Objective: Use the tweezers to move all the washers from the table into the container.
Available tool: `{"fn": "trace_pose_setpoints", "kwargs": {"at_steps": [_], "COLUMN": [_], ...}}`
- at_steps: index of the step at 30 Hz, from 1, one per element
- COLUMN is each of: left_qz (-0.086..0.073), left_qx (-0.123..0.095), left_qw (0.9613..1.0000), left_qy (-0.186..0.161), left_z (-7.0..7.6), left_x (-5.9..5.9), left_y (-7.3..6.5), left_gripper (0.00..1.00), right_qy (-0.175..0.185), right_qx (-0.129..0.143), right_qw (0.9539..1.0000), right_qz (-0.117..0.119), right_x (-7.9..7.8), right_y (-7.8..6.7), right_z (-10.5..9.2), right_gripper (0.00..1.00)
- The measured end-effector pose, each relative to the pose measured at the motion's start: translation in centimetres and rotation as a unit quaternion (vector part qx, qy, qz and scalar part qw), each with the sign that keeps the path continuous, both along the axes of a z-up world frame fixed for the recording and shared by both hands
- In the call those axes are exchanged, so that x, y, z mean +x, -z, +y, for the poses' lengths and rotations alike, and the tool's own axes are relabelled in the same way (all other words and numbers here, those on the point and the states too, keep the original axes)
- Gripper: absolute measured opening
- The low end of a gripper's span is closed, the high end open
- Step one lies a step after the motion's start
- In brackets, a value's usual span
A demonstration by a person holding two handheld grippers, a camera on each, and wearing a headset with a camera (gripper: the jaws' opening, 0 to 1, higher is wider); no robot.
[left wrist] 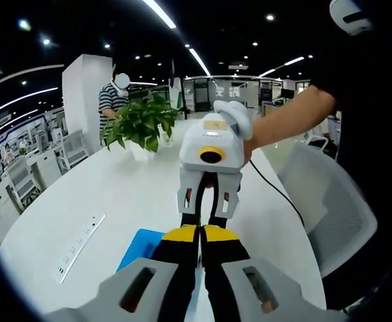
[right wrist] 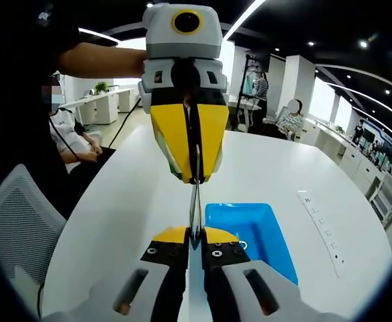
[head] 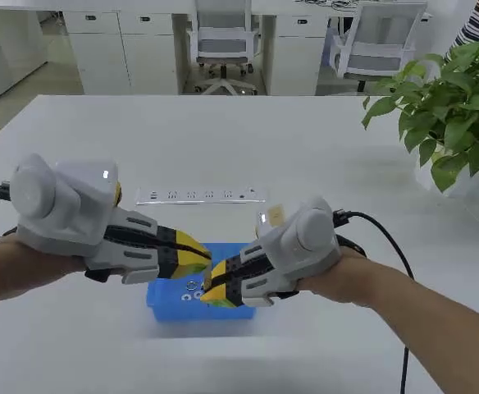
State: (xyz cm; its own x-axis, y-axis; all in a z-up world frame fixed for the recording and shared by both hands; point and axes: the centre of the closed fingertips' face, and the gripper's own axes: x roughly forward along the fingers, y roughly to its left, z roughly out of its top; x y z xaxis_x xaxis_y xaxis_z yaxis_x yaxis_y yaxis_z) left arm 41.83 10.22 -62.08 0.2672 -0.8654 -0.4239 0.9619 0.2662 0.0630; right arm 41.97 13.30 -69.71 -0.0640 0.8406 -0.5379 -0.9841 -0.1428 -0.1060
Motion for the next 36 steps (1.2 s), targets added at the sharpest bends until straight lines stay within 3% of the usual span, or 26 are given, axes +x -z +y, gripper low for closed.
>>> {"fn": "trace_pose_setpoints", "kwargs": {"at_steps": [22,36], "left_qz": [0.034,0.05], "left_qx": [0.048,0.121], "left_qw": [0.9983,0.9913], "left_qy": [0.003,0.019], "left_z": [2.2,3.0], "left_x": [-2.6,-3.4], "left_y": [4.0,8.2], "left_gripper": [0.04,0.04], "right_qy": [-0.018,-0.02], "right_qx": [-0.054,-0.096], "right_qw": [0.9984,0.9952], "right_qz": [-0.001,-0.006], "right_x": [-2.2,-2.6], "right_y": [3.1,5.8], "right_z": [-0.6,-1.6], "right_gripper": [0.08,0.08]}}
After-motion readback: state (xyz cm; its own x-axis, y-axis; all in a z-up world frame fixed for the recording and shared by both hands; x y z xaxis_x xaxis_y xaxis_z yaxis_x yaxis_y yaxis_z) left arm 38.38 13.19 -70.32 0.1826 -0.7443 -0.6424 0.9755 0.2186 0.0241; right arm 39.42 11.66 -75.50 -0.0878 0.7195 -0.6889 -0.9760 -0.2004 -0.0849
